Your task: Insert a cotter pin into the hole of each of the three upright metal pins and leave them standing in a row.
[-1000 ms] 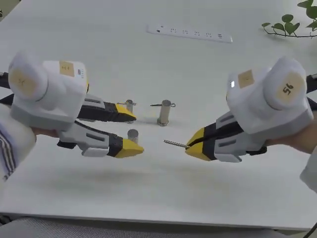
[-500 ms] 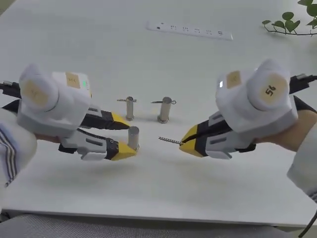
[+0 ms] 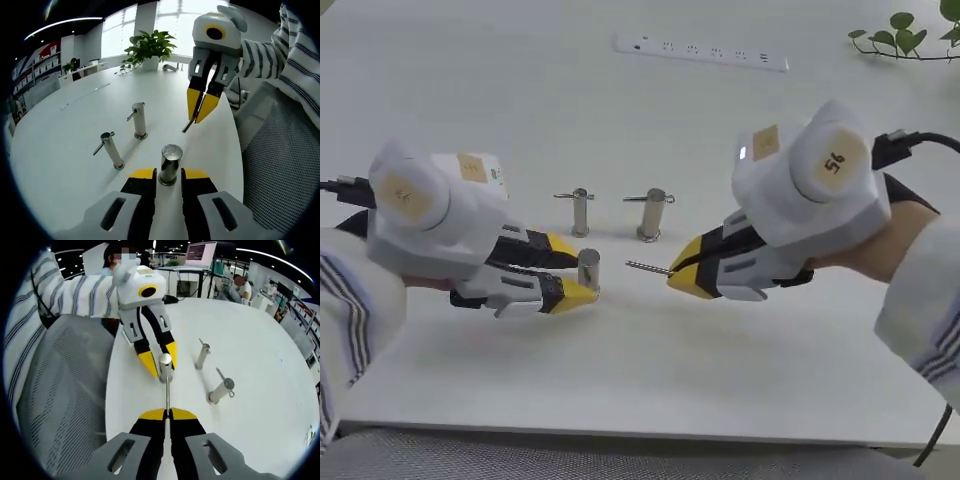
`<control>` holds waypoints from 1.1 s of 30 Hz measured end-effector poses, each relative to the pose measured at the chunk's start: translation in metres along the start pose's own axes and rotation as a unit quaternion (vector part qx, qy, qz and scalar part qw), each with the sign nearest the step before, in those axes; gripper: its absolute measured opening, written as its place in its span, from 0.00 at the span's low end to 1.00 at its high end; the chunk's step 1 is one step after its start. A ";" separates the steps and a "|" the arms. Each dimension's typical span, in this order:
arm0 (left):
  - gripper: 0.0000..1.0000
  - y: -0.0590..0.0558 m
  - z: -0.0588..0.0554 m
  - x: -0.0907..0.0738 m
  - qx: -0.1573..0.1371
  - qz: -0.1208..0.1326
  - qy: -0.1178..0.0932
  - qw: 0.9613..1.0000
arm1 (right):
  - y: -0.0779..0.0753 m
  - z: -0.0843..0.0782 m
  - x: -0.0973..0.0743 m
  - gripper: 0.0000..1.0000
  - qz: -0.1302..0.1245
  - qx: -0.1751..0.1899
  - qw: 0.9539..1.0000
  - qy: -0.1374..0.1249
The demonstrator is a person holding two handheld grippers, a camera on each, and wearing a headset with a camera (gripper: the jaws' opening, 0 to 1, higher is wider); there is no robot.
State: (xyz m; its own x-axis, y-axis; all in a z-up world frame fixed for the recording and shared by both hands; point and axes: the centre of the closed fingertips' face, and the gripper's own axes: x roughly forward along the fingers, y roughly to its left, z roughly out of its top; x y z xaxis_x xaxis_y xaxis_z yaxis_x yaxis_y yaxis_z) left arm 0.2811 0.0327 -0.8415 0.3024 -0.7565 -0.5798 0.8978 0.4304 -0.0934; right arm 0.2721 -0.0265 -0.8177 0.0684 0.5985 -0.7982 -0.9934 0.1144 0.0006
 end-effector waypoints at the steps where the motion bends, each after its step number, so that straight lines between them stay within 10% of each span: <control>1: 0.16 -0.001 0.000 0.001 0.000 -0.003 -0.001 1.000 | 0.000 0.000 0.001 0.03 0.000 -0.001 1.000 0.000; 33: 0.11 -0.012 0.005 0.010 0.040 -0.024 0.002 0.999 | 0.007 0.007 0.010 0.03 0.019 -0.027 0.999 0.005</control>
State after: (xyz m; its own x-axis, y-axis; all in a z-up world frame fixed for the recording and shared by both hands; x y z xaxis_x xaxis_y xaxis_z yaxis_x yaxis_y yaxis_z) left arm 0.2752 0.0176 -0.8428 0.2574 -0.7730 -0.5798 0.9340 0.3529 -0.0557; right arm 0.2660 -0.0141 -0.8209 0.0298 0.5944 -0.8036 -0.9988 0.0480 -0.0016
